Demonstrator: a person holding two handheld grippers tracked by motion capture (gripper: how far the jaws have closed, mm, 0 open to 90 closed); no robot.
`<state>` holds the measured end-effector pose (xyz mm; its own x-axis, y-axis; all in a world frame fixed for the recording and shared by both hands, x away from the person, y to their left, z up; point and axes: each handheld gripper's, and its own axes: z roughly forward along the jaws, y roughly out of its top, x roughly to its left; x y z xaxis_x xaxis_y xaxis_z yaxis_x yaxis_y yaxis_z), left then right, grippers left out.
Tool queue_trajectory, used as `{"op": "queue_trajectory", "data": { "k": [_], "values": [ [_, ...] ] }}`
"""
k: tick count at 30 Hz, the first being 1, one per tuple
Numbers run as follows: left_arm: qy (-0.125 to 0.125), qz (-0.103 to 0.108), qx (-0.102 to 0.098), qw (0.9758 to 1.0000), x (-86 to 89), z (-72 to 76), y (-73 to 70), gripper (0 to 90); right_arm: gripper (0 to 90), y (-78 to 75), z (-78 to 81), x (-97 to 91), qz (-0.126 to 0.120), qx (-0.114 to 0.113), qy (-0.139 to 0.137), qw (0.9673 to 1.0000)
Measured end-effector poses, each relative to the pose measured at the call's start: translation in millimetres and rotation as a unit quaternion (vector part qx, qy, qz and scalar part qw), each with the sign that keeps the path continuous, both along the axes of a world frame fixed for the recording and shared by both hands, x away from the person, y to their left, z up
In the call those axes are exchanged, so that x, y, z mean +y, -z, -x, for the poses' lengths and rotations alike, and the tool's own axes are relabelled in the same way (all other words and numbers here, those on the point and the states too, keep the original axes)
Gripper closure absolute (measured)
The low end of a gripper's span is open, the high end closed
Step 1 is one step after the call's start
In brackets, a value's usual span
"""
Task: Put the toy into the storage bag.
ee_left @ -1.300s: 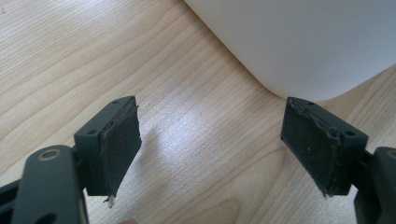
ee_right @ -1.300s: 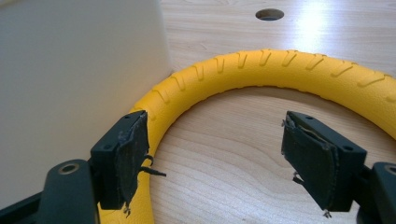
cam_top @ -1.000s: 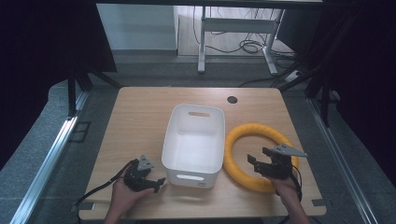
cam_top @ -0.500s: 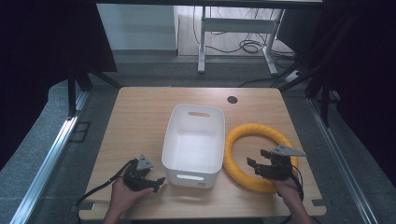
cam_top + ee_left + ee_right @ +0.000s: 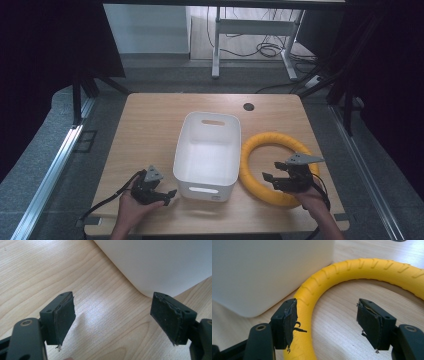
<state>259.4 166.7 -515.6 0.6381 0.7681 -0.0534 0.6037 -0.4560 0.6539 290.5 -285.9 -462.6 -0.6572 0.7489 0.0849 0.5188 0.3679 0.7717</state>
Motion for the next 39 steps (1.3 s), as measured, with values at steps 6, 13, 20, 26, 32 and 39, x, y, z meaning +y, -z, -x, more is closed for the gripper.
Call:
{"op": "queue_trajectory", "data": {
  "k": [6, 13, 20, 26, 32, 39],
  "values": [
    [0.000, 0.000, 0.002, 1.0000, -0.5, 0.2, 0.2, 19.9, 35.0, -6.3, -2.0, 9.7, 0.016, 0.031, -0.050, 0.9981],
    [0.002, -0.001, 0.003, 1.0000, -1.4, -0.2, 1.5, 19.9, 35.0, -10.3, -2.6, 24.3, 0.038, 0.068, -0.102, 0.9917],
    [0.004, -0.003, 0.006, 1.0000, -2.7, -0.7, 3.3, 19.9, 34.8, -3.5, -4.5, 39.4, 0.080, 0.101, -0.135, 0.9824],
    [0.004, -0.004, 0.007, 1.0000, -2.5, -0.6, 3.1, 19.8, 34.8, 2.8, -6.7, 46.5, 0.103, 0.121, -0.147, 0.9763],
    [0.004, -0.005, 0.007, 1.0000, -2.4, -0.8, 3.1, 19.9, 34.5, 10.6, -8.8, 53.9, 0.133, 0.144, -0.161, 0.9673],
    [0.003, -0.004, 0.008, 1.0000, -3.1, -0.8, 3.9, 19.9, 34.9, 14.8, -11.7, 57.3, 0.183, 0.152, -0.160, 0.9581]
  ]
}}
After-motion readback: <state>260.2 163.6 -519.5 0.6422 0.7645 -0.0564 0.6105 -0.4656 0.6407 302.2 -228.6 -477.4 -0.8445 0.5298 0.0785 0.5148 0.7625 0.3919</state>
